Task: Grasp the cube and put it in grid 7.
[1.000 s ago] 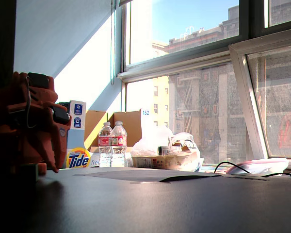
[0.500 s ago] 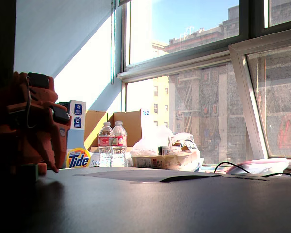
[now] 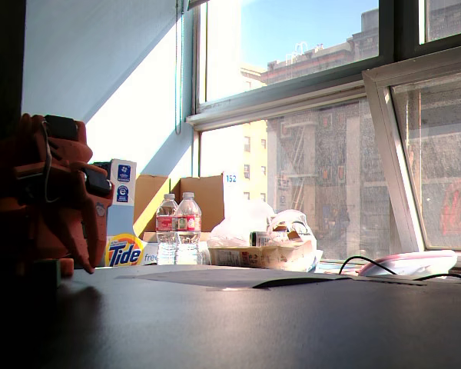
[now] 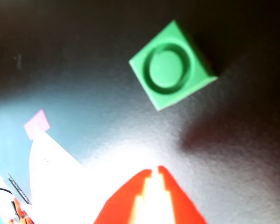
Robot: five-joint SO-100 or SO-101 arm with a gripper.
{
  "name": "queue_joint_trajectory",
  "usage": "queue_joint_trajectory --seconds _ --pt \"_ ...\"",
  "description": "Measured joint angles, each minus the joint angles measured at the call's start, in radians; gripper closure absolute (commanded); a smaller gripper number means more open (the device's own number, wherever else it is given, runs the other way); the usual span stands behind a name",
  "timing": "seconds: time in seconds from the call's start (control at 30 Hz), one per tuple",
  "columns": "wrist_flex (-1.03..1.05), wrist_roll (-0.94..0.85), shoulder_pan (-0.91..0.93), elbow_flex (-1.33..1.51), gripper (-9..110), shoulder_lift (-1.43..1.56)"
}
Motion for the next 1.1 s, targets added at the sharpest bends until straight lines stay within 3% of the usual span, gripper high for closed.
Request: queue_joint_trajectory --seconds 1.1 --pt "0.015 0.0 0.0 -0.002 101 0.0"
